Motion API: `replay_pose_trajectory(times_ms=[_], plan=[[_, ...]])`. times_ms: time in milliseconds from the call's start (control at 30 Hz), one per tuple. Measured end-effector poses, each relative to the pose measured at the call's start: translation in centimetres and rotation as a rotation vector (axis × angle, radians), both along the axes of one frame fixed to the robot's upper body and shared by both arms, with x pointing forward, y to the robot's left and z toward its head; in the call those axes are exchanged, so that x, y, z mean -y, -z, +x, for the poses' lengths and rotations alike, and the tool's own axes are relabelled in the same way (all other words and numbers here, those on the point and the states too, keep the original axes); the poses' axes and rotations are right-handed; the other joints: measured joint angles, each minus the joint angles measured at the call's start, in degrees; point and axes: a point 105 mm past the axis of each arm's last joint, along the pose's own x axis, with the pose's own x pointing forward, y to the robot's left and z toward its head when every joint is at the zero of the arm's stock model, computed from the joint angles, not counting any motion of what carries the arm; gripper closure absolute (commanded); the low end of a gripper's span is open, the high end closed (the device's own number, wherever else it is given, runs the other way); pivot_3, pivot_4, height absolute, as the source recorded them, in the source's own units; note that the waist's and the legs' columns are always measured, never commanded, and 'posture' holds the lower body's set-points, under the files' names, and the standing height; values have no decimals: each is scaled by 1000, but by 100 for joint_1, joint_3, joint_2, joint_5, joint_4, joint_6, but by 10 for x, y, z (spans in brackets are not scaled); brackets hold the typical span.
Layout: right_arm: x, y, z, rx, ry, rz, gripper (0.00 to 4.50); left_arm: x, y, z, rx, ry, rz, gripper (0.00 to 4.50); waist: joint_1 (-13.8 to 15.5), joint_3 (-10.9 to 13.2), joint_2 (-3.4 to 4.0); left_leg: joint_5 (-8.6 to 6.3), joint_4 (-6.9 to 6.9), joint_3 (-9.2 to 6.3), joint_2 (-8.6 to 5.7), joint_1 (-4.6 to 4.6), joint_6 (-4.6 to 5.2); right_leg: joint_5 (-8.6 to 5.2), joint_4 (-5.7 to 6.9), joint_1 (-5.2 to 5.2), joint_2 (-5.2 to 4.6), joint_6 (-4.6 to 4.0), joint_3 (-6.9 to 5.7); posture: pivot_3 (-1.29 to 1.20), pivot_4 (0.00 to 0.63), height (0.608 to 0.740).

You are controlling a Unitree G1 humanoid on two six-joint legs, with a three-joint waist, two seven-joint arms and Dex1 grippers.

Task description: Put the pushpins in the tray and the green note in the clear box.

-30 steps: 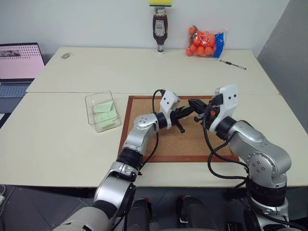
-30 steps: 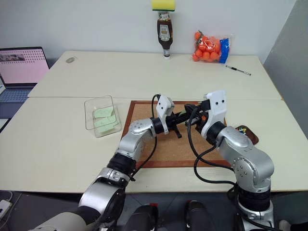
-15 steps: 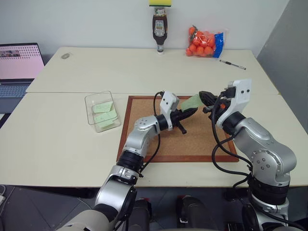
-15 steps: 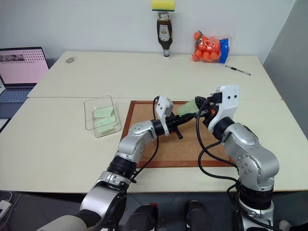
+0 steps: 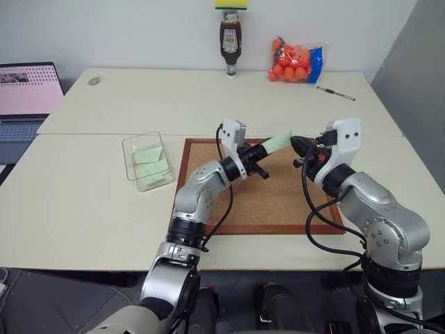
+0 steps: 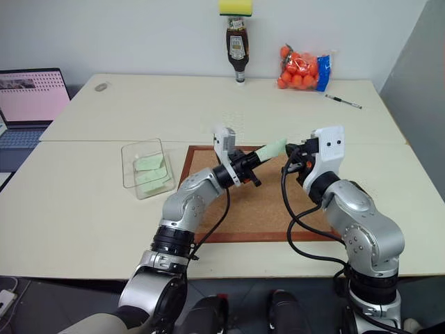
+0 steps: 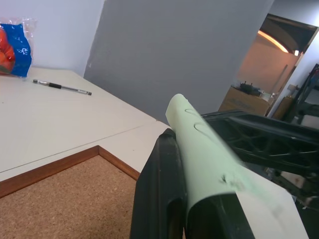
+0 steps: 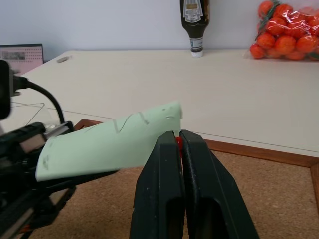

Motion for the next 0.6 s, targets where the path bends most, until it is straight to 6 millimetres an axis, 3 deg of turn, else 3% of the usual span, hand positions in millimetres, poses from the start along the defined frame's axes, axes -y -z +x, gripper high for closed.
replay_pose_trajectory(times_ms=[233, 367, 600], plan=[[7, -6, 2, 5, 41, 147, 4500, -23, 36, -8, -88, -55, 74, 4479, -2, 0, 0, 0, 1, -9, 5, 1, 0, 0, 5, 0, 4, 0, 1, 0, 150, 740], [-4, -9, -3, -28, -52, 265, 4500, -22, 40, -10, -80, -54, 107, 4479, -1, 0, 0, 0, 1, -10, 3, 1, 0, 0, 4, 2, 3, -1, 2, 0, 150, 740], [-8, -9, -6, -46, -75, 277, 4500, -19, 40, -11, -73, -51, 116, 4479, 0, 0, 0, 0, 1, -7, 3, 0, 0, 0, 3, 1, 2, -1, 3, 0, 150, 740]])
